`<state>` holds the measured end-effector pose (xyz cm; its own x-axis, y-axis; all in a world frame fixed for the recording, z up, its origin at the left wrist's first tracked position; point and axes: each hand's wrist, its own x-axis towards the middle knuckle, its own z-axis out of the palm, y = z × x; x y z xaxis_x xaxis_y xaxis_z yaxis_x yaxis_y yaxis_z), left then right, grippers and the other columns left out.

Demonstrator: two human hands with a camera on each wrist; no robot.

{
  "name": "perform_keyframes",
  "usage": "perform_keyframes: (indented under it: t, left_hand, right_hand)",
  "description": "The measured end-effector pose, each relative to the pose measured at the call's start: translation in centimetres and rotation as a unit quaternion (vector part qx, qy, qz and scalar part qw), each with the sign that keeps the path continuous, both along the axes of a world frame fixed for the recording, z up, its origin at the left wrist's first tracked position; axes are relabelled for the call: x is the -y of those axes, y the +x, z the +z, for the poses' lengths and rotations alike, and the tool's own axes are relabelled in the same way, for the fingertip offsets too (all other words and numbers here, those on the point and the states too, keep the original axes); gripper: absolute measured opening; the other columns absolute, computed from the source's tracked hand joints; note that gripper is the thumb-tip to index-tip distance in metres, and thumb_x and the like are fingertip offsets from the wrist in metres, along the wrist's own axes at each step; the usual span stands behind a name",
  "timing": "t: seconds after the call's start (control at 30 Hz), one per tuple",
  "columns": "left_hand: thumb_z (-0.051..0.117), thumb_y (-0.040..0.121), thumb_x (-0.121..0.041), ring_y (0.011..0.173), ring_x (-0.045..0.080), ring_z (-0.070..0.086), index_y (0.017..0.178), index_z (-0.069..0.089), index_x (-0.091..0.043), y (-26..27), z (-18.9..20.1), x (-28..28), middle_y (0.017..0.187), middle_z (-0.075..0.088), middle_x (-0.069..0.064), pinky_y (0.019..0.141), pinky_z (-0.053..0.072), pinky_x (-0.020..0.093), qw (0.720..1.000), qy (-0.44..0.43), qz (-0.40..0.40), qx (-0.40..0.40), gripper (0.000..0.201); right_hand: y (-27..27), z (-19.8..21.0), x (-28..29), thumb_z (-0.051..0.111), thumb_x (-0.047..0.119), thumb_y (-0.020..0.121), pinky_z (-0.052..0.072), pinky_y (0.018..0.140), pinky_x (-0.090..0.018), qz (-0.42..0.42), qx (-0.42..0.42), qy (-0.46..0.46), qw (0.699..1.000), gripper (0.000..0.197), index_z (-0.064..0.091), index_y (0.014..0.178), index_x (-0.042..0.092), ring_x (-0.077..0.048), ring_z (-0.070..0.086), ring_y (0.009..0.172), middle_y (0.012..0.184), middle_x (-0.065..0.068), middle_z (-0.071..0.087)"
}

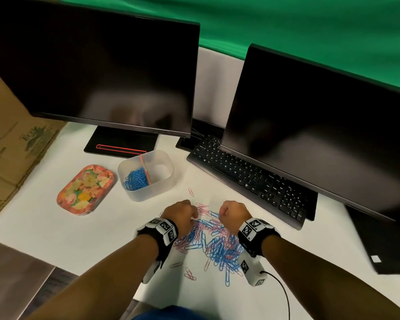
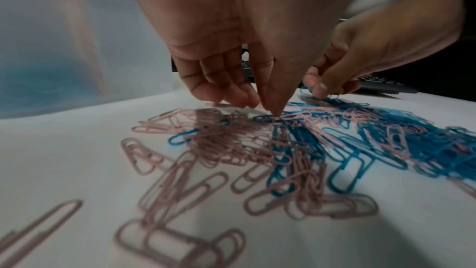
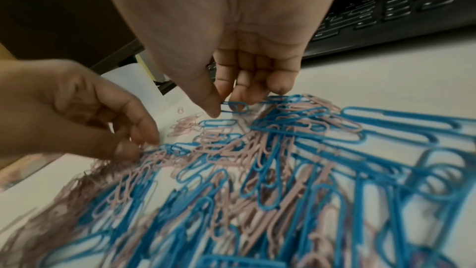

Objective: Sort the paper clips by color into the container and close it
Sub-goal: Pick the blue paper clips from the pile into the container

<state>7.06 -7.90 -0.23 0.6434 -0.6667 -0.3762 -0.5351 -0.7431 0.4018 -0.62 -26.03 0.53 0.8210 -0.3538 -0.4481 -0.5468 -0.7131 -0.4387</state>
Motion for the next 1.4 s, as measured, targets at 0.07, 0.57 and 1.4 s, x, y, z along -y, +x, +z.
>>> perform_keyframes:
  t: [0.07,0.57,1.4]
  left_hand:
    - [0.054,0.087,-0.017,0.106,0.024,0.058,0.102,0.066,-0.023,-0.2,-0.1,0.2,0.114,0.057,0.001,0.091,0.049,0.035,1.000,0.015,-0.012,0.002,0.021]
    - [0.058,0.081,-0.015,0.086,0.024,0.065,0.078,0.065,-0.025,1.0,0.4,-1.5,0.091,0.070,0.000,0.076,0.054,0.031,0.995,-0.023,0.089,-0.050,0.013]
    - [0.049,0.087,-0.007,0.057,0.015,0.054,0.090,0.068,-0.020,0.8,0.6,-1.6,0.068,0.063,0.001,0.056,0.041,0.021,0.925,-0.187,0.255,-0.210,0.024]
  right_hand:
    - [0.0,0.2,0.4,0.058,0.012,0.082,0.049,0.067,-0.022,-0.032,0.015,0.030,0.999,0.013,0.063,0.076,0.023,-0.018,0.061,0.079,0.078,0.003,0.063]
    - [1.3,0.7,0.5,0.040,-0.011,0.089,0.040,0.043,-0.022,-0.223,0.001,0.356,0.907,0.028,0.062,0.081,0.006,-0.019,0.051,0.054,0.068,-0.012,0.053]
    - [1.2,-0.4,-1.8,0.051,0.009,0.090,0.054,0.084,-0.032,0.022,-0.035,-0.030,0.999,0.026,0.061,0.113,0.014,-0.025,0.061,0.104,0.118,-0.009,0.060]
